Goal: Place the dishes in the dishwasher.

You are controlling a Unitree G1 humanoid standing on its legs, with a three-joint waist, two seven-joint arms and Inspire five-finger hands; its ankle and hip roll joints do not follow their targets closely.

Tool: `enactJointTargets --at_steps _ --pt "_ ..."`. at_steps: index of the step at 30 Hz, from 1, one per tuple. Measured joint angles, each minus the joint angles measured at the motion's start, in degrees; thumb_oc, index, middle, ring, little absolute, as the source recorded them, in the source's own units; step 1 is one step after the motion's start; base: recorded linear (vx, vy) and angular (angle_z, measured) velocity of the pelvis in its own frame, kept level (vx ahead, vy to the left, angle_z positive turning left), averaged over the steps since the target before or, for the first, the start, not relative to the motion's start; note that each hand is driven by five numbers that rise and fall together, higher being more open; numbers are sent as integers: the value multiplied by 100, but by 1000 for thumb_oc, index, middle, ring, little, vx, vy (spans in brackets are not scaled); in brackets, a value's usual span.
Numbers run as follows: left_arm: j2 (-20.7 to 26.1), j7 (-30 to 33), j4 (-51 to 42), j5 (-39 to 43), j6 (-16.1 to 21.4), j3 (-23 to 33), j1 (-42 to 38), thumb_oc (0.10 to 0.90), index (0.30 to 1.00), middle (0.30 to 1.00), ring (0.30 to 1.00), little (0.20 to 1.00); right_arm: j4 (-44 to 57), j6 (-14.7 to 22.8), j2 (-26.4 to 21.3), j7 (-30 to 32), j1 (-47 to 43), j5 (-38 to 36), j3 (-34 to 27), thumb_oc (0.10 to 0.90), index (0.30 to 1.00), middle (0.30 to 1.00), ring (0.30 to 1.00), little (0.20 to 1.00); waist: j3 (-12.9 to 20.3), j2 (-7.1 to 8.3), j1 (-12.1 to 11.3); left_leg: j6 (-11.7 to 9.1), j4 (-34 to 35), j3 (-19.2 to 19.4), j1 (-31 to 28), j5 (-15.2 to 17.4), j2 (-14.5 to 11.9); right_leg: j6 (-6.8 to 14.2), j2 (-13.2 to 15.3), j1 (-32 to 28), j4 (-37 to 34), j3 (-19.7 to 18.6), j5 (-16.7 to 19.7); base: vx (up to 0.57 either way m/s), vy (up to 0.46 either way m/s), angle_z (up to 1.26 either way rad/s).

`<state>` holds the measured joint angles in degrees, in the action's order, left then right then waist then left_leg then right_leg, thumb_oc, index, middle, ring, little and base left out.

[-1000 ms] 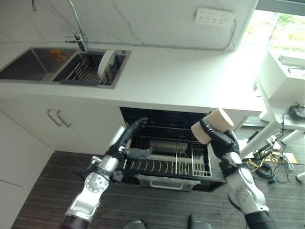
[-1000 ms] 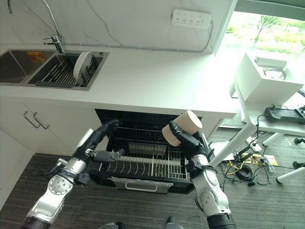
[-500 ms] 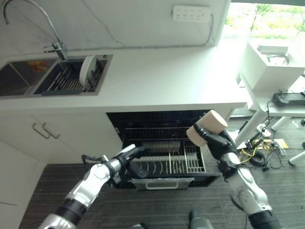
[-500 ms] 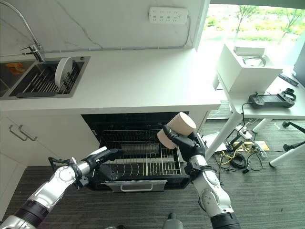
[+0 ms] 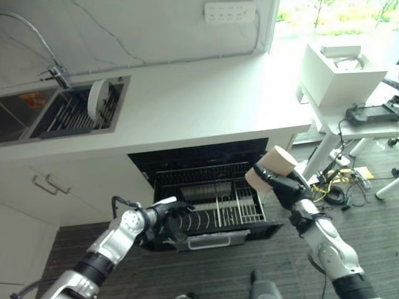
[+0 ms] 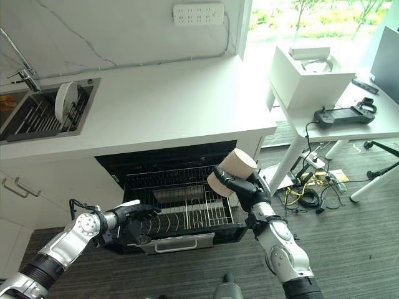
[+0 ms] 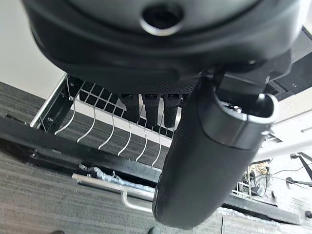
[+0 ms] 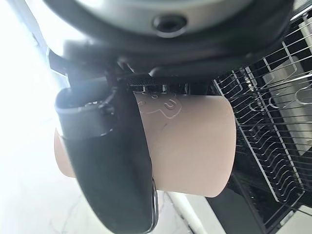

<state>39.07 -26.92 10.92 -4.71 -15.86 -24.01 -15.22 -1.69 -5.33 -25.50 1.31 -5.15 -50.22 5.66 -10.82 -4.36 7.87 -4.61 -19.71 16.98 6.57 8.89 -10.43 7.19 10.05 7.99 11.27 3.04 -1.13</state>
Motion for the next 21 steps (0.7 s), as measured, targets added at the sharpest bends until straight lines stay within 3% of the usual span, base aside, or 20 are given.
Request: enactJointTargets --at_steps 5,16,21 --pt "8 -37 -488 9 -157 86 -47 800 900 900 900 900 160 -124 -124 -2 -14 0 -78 400 300 300 300 300 -320 -119 -22 23 -5 -2 158 -39 53 22 48 162 22 -13 58 -26 13 1" --pt "11 -1251 -727 -15 -1010 74 -273 800 900 900 900 900 189 -152 -146 54 -208 8 -67 400 300 300 300 300 -603 27 -44 26 8 -49 363 -71 41 16 36 346 58 50 62 -37 -19 2" --pt "39 -2041 -770 -278 -1373 70 -881 800 900 900 900 900 189 -150 -150 83 -378 8 4 400 300 300 300 300 -841 100 -90 19 -37 -146 468 -75 40 14 35 364 56 122 62 -52 -17 8"
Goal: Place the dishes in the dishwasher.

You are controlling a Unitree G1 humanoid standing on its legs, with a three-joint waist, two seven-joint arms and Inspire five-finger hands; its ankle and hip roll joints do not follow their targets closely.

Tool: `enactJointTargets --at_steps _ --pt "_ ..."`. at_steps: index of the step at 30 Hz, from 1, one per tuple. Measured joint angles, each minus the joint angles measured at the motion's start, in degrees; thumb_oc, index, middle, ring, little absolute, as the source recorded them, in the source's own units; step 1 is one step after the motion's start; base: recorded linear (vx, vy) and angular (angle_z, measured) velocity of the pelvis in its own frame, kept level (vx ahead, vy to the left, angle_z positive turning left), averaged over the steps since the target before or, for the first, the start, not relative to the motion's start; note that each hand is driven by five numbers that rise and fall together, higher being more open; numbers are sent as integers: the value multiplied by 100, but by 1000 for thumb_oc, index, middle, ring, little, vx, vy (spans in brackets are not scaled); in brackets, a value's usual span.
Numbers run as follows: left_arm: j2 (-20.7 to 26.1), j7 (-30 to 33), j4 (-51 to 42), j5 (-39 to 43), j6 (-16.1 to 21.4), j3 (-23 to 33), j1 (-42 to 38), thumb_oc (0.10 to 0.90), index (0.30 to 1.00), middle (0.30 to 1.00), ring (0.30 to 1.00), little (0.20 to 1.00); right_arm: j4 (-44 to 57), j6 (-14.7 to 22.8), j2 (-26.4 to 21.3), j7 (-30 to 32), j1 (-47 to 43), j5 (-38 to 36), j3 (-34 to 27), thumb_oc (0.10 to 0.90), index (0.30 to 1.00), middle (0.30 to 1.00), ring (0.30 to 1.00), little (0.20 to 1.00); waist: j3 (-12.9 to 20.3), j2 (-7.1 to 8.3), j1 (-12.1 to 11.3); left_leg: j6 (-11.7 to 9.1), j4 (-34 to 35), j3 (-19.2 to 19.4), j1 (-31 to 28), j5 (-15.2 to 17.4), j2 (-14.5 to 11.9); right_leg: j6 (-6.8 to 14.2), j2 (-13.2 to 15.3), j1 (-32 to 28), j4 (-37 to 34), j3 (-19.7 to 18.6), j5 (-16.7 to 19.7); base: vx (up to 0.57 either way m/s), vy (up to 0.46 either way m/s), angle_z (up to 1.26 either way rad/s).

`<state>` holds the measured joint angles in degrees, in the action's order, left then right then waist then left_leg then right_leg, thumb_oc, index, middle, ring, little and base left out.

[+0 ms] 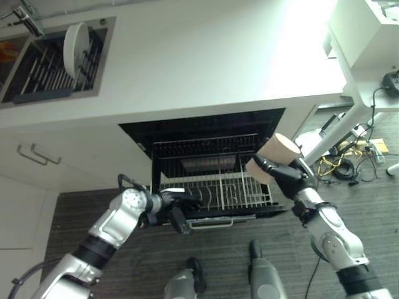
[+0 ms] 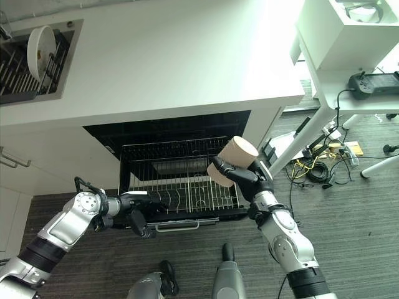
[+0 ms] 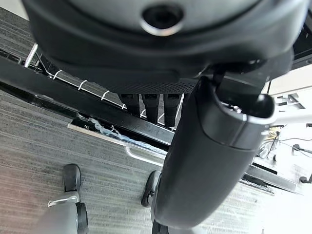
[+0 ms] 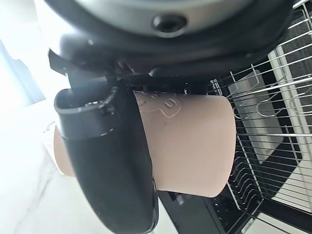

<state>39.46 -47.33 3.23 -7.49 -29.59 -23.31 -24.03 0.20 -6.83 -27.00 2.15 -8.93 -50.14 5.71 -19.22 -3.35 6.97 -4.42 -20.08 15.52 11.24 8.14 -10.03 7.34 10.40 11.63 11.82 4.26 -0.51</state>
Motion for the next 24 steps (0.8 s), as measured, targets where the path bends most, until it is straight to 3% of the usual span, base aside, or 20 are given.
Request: enactJointTargets --at_steps 7,11,20,22,24 --pt "22 -1609 -133 -677 -627 -71 -651 800 900 900 900 900 1 0 -68 96 -174 18 278 400 300 300 300 300 -110 61 59 23 -38 -29 149 14 -2 -6 -3 134 9 4 6 -51 3 -1" --pt "47 -2331 -210 -1067 -780 -129 -915 800 900 900 900 900 0 0 -299 101 -356 42 525 400 300 300 300 300 -111 63 94 27 -35 -61 147 17 0 -7 -8 136 -3 0 6 -67 8 -3" --pt "25 -2456 86 -1084 -744 -175 -1019 800 900 900 900 900 -3 -59 -366 78 -569 42 557 400 300 300 300 300 -103 49 124 25 -28 -67 68 18 7 -14 -19 133 -1 -89 10 -68 13 -6" --pt "87 -2287 155 -841 -655 -173 -1009 800 900 900 900 900 -13 -88 -435 51 -568 48 557 400 300 300 300 300 -105 40 117 25 -27 -69 70 18 9 -18 -18 140 -1 -93 13 -64 21 -2" --pt "322 -1617 180 54 -613 -155 -889 800 900 900 900 900 -16 -120 -552 32 -568 52 558 400 300 300 300 300 -110 6 98 25 -12 -72 73 18 13 -22 -14 149 -2 -91 16 -30 3 0"
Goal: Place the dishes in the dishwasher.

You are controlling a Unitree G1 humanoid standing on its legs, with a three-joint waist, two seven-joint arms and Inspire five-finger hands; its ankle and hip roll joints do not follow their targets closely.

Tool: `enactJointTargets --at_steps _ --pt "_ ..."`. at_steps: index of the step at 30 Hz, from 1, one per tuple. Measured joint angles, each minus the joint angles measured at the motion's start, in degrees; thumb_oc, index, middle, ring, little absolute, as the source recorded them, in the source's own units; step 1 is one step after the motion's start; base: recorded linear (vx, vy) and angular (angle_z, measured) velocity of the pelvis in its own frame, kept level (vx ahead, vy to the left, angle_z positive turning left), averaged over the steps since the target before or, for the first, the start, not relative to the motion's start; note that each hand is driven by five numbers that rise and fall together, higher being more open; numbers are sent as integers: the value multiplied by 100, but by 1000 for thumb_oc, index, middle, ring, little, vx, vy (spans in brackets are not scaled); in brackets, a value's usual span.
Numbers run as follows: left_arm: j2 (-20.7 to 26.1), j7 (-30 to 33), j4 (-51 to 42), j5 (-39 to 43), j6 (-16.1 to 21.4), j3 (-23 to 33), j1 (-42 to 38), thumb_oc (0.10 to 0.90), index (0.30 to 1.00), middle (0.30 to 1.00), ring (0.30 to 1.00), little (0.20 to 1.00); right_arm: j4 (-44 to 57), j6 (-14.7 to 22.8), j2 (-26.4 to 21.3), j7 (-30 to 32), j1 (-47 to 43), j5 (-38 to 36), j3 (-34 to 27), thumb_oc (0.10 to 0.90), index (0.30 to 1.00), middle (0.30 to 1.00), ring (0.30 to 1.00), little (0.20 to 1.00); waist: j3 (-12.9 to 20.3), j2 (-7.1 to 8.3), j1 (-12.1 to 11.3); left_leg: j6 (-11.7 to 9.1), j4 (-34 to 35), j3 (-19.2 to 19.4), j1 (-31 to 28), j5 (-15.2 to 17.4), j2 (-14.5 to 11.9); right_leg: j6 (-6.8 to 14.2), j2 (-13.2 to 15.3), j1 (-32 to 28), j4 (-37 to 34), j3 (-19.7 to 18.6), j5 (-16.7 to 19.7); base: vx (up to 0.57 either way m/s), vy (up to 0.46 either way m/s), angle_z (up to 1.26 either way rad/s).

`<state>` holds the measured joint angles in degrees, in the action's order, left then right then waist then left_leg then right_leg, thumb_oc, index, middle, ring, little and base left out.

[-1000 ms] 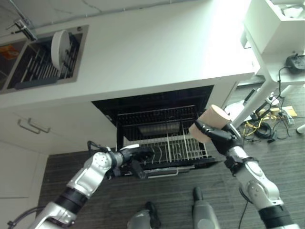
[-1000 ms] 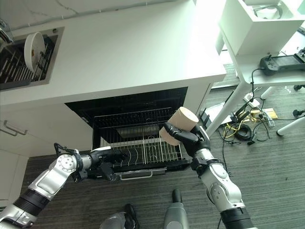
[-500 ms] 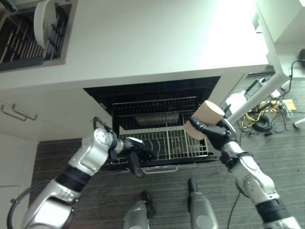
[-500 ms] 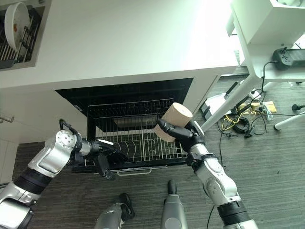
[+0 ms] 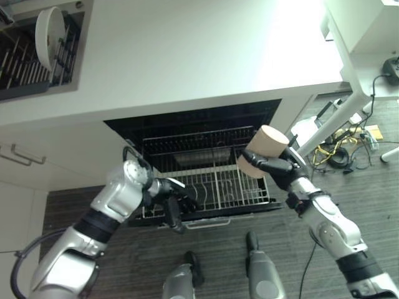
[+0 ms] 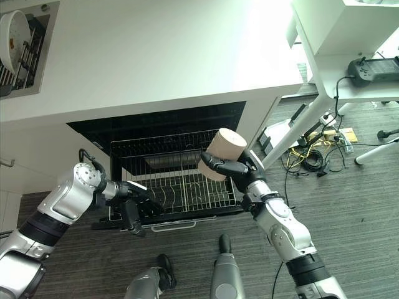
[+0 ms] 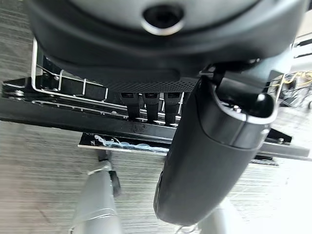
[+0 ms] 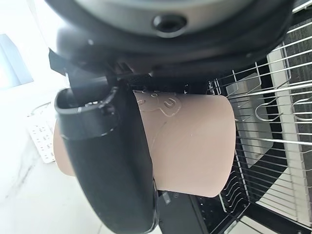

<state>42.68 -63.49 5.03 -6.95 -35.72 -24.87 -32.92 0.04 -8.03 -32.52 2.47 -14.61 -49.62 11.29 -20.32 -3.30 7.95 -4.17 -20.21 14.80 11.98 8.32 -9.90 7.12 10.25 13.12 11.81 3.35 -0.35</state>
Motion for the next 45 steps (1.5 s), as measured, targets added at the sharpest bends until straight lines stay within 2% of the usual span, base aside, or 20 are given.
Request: enactJointTargets --at_steps 3,4,5,6,7,8,9,13,17,19,27,28,31,36,39,45 --pt "81 1572 1 1758 173 338 539 800 900 900 900 900 -31 -2 -160 -4 22 15 -54 400 300 300 300 300 -30 -76 -80 -5 59 -16 9 -3 4 -2 4 26 12 31 1 -3 -45 5" --pt "9 2188 0 2379 364 428 768 800 900 900 900 900 -44 -6 -158 -5 66 27 -97 400 300 300 300 300 -34 -84 -148 -18 59 -57 31 -12 3 -4 1 26 16 54 0 -1 -86 10" --pt "-208 2914 -3 3050 707 608 1068 800 900 900 900 900 -48 -5 -148 -9 138 131 -150 400 300 300 300 300 -37 -82 -209 -30 63 -100 50 -23 1 -7 -1 29 22 81 -2 -70 -96 18" --pt "-604 3501 -3 3566 1029 988 1380 800 900 900 900 900 -49 -4 -128 -40 201 257 -221 400 300 300 300 300 -41 -77 -253 -33 60 -154 111 -42 -1 -8 2 41 21 141 -3 -84 -132 24" --pt "-857 3859 -3 3801 1269 1181 1489 800 900 900 900 900 -50 -3 -85 -68 258 306 -321 400 300 300 300 300 -70 -62 -312 -31 61 -204 150 -76 2 -9 5 49 23 187 -2 -93 -108 32" --pt "-1035 4307 -40 3864 1704 1375 1556 800 900 900 900 900 -50 1 -24 -67 267 475 -398 400 300 300 300 300 -140 4 -425 -37 79 -288 249 -156 -2 -26 3 118 70 233 -7 -107 -141 26" --pt "-1026 4526 -108 3805 2011 1545 1600 800 900 900 900 900 -38 16 18 -75 240 539 -458 400 300 300 300 300 -207 80 -475 -65 105 -335 339 -212 2 -52 0 240 124 259 -5 -80 -90 31" --pt "-832 4955 -7 3412 2468 1784 1613 800 900 900 900 900 -110 -6 33 133 -278 687 -505 400 300 300 300 300 -530 116 -679 -106 170 -553 546 -404 2 -137 -23 354 161 455 52 -62 -52 22" --pt "-469 4852 -41 2672 2464 1320 1632 800 900 900 900 900 -99 -48 -19 185 -795 687 -491 400 300 300 300 300 -700 227 -755 -104 166 -565 611 -435 8 -152 -16 402 167 473 82 -13 -7 3" --pt "-293 4630 -145 2430 2461 1269 1609 800 900 900 900 900 -92 -139 -100 178 -784 688 -490 400 300 300 300 300 -717 257 -779 -103 172 -560 612 -435 7 -152 -17 402 157 471 82 0 0 0" --pt "449 3911 -584 1928 2448 1164 1608 800 900 900 900 900 -92 -240 -455 23 -448 695 -486 400 300 300 300 300 -745 245 -799 -103 198 -561 618 -434 5 -152 -21 403 134 475 82 0 0 0" --pt "702 3659 -733 1755 2449 1161 1602 800 900 900 900 900 -92 -247 -604 -70 -404 695 -485 400 300 300 300 300 -778 226 -793 -103 200 -560 619 -435 5 -152 -20 404 134 478 83 -35 23 0" --pt "1045 3346 -847 1616 2453 1159 1563 800 900 900 900 900 -96 -300 -786 -118 -384 700 -486 400 300 300 300 300 -791 201 -787 -103 200 -557 618 -435 6 -151 -17 406 135 478 84 -34 22 0" --pt "1427 2636 -1001 1132 2442 1113 1347 800 900 900 900 900 -330 -504 -984 -163 -387 863 -486 400 300 300 300 300 -792 200 -757 -103 201 -546 615 -435 9 -150 -12 407 135 481 85 -26 7 0" --pt "1474 2287 -1013 1050 2286 1026 1264 800 900 900 900 900 -850 -520 -992 -127 -499 868 -412 400 300 300 300 300 -791 200 -784 -103 201 -540 596 -435 10 -150 -12 394 141 492 85 0 0 0" --pt "1477 2052 -945 993 2109 681 829 800 900 900 900 900 -1589 -581 -991 185 -1115 843 -172 400 300 300 300 300 -789 177 -806 -103 180 -537 589 -435 16 -151 -4 384 147 496 98 0 0 0"
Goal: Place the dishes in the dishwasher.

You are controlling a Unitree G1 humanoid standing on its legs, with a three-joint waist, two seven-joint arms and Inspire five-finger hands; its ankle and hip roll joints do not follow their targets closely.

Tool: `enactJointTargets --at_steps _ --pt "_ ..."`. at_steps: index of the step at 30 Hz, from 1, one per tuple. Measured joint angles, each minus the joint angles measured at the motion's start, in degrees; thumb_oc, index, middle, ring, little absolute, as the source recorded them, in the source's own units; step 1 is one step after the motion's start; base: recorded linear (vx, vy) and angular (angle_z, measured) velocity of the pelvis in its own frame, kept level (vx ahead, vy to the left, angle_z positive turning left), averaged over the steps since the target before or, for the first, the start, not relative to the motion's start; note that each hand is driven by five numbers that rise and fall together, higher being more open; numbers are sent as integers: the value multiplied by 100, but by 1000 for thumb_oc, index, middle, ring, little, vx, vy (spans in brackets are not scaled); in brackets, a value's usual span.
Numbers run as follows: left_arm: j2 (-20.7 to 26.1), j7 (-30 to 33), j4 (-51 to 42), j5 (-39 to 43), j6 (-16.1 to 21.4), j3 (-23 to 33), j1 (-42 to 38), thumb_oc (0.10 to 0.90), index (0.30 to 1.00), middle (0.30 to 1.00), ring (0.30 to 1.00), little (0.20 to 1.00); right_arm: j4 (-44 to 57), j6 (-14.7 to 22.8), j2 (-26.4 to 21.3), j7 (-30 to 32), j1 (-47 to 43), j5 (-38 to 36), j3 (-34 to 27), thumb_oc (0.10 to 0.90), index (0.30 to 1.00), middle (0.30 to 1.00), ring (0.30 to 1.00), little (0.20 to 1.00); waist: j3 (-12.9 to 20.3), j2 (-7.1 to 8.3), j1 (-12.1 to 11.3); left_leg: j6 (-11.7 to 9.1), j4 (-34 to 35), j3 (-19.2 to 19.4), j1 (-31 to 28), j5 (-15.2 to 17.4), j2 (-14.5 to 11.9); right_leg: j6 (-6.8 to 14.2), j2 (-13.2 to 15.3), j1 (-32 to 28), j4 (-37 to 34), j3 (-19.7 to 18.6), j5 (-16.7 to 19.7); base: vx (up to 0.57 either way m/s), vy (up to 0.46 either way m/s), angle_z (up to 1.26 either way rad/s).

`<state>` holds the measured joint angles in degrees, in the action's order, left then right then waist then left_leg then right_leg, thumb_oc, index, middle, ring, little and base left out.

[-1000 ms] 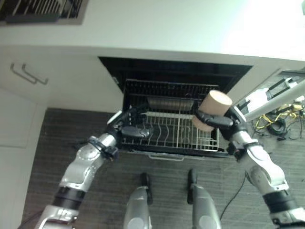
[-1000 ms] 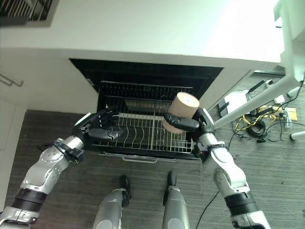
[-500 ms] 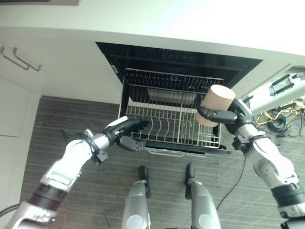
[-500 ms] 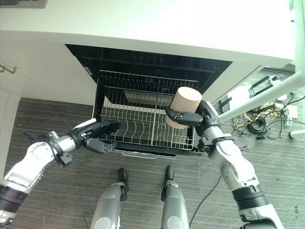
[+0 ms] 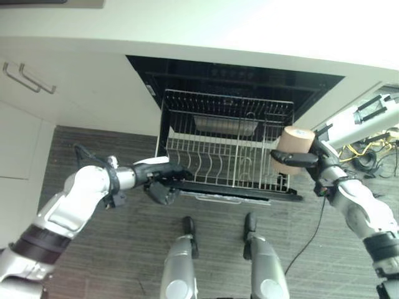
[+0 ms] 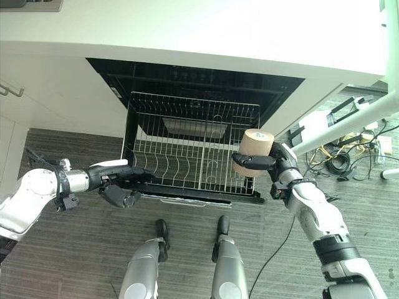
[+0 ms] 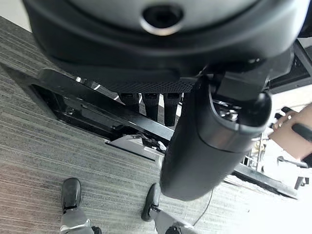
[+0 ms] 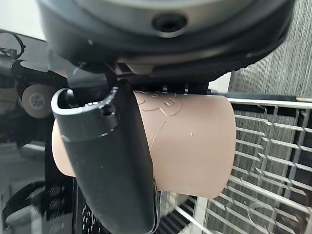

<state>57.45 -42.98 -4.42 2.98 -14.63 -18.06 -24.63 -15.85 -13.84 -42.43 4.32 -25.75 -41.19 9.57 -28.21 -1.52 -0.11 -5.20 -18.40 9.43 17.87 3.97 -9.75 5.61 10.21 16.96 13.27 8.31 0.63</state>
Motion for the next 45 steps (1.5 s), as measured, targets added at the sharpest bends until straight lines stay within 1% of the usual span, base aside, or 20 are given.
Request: enactJointTargets --at_steps 3,8,10,11,15,17,21,22,23,24,25,30,34,38,45 --pt "0 -29 111 16 -53 -214 -235 800 900 900 900 900 -483 -25 -1 81 -482 -10 170 400 300 300 300 300 0 -23 -17 0 -9 -2 0 0 4 -5 3 -2 2 1 7 0 0 0" --pt "-5 -28 281 77 -51 -605 -620 800 900 900 900 900 -1592 -21 -1 169 -1391 -64 564 400 300 300 300 300 3 -153 -52 16 -14 -10 0 -10 27 -3 26 -10 4 10 21 0 0 0" --pt "-7 -32 391 115 -48 -794 -809 800 900 900 900 900 -1979 -13 0 184 -1668 -65 721 400 300 300 300 300 7 -183 -91 23 -14 -10 -2 -15 31 -4 28 -10 7 9 22 0 0 0" --pt "-14 -33 435 120 -36 -935 -948 800 900 900 900 900 -2335 -15 1 197 -1908 -68 850 400 300 300 300 300 8 -201 -139 28 -14 -11 -3 -18 33 -5 31 -10 9 9 23 0 0 0" --pt "-20 -32 450 138 -20 -995 -1029 800 900 900 900 900 -2940 -23 1 193 -2395 -180 1095 400 300 300 300 300 3 -271 -188 42 -8 -23 1 -27 75 -1 71 -11 14 20 26 2 0 2" --pt "-20 -29 457 147 7 -1023 -1062 800 900 900 900 900 -3007 -24 1 192 -2539 -181 1178 400 300 300 300 300 5 -309 -198 43 -8 -22 1 -28 96 6 92 -12 15 23 31 2 1 2" --pt "-21 -19 595 349 94 -1064 -1146 800 900 900 900 900 -3251 -61 7 116 -2714 -180 1292 400 300 300 300 300 7 -317 -266 54 -8 -29 2 -35 100 6 96 -13 19 29 31 0 0 0" --pt "-23 -16 594 350 99 -1077 -1162 800 900 900 900 900 -3285 -67 7 117 -2716 -180 1292 643 665 665 665 665 7 -317 -283 54 -8 -31 2 -35 100 6 96 -13 19 29 31 0 0 0" --pt "-30 -16 593 356 109 -1100 -1199 800 900 900 900 900 -3428 -83 12 97 -2748 -178 1293 759 839 839 839 839 8 -319 -321 54 -8 -32 3 -35 102 6 99 -13 19 33 32 0 0 0" --pt "-30 -16 592 363 134 -1109 -1223 800 900 900 900 900 -3674 -176 20 51 -2850 -177 1337 800 900 900 900 900 6 -330 -336 56 -7 -38 6 -37 108 6 107 -14 19 44 31 0 0 0" --pt "-31 -16 589 372 138 -1111 -1229 800 900 900 900 900 -3739 -237 21 39 -2858 -173 1338 800 900 900 900 900 8 -339 -354 59 -7 -42 9 -39 114 7 111 -15 19 47 32 -42 9 3" --pt "-30 10 608 518 131 -1125 -1256 800 900 900 900 900 -3866 -269 57 -149 -2911 -172 1337 800 900 900 900 900 9 -346 -380 61 -5 -54 17 -40 142 9 137 -15 19 63 33 0 0 0" --pt "-31 50 607 569 152 -1138 -1261 800 900 900 900 900 -3866 -282 65 -138 -3041 -144 1337 800 900 900 900 900 9 -347 -393 65 -6 -58 22 -42 167 19 164 -15 19 66 39 0 0 0" --pt "-31 88 607 573 187 -1140 -1257 800 900 900 900 900 -3883 -301 63 -121 -3069 52 1337 800 900 900 900 900 9 -347 -413 66 -6 -63 22 -43 168 19 164 -16 19 71 40 0 0 0" --pt "-31 121 599 582 221 -1145 -1244 800 900 900 900 900 -3902 -492 46 -115 -3096 60 1337 800 900 900 900 900 9 -347 -434 68 -6 -70 22 -44 170 21 165 -22 21 79 41 0 0 0"
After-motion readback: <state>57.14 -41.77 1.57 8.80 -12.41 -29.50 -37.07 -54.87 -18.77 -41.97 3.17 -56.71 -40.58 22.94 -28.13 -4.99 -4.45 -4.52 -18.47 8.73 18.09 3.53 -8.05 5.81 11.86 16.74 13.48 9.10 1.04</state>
